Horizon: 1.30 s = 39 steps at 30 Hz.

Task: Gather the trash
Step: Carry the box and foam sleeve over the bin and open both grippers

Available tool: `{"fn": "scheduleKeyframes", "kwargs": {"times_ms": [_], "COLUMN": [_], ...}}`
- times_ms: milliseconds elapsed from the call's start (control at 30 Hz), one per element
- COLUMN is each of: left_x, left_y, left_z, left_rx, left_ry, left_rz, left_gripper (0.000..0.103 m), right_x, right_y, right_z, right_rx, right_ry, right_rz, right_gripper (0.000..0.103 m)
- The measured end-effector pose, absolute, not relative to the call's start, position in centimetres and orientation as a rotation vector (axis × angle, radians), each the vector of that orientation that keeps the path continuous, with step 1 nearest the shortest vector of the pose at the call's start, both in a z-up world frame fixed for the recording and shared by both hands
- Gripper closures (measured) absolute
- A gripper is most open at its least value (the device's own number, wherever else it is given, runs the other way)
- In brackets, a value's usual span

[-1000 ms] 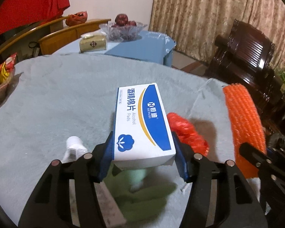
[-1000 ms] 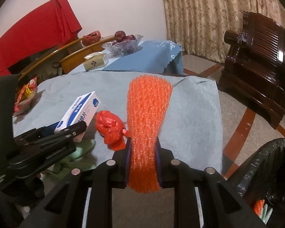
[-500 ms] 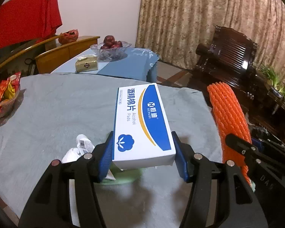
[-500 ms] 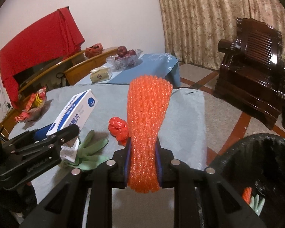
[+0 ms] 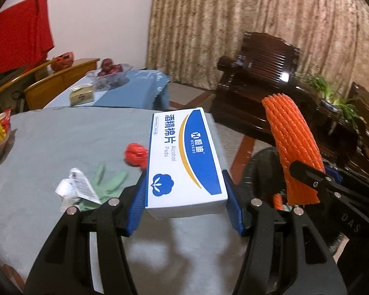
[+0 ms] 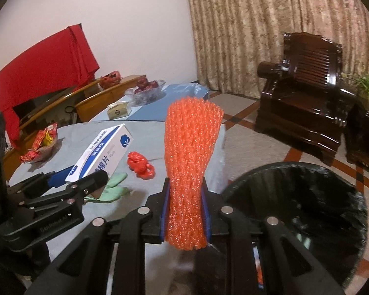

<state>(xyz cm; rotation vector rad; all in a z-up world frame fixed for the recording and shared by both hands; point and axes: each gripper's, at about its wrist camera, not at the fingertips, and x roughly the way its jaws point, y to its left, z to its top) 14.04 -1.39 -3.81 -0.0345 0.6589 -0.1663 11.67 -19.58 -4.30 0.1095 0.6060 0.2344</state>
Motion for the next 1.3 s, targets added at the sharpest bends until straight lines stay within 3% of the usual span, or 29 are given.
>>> {"fn": "scheduleKeyframes", "kwargs": {"times_ms": [1100,1167,1200,1267,1300], "left_x": [16.3,16.6,16.7,16.8,16.9], "left_y": [-20.1,-20.3,-20.2,-20.0,-19.8], "left_z": [-7.6,-7.8,-8.0,-8.1,-8.0], "left_rx": [0.104,0.097,0.091,0.081,0.077], "left_ry": [0.689,0.7,0.702,0.705,0.705], "left_rz": [-0.501,-0.514,-0.521,-0.525,-0.522], "left_gripper": [0.047,0.044,0.041,0.029,0.029], "right_x": [8.8,8.9,8.8,8.6,8.6], "right_y": [-35.5,-35.9,-35.9,-35.9,-35.9], "right_z": [-9.3,-9.6,-9.7,-9.9,-10.0], "right_rx": [0.17,0.173,0.173,0.168,0.167], "right_ry": [0.683,0.685,0.685,0.68,0.681], "right_rz": [-0.084,-0.088,-0.094,-0.1,-0.1], "right_gripper": [0.081,0.072,0.062,0.054,0.049]}}
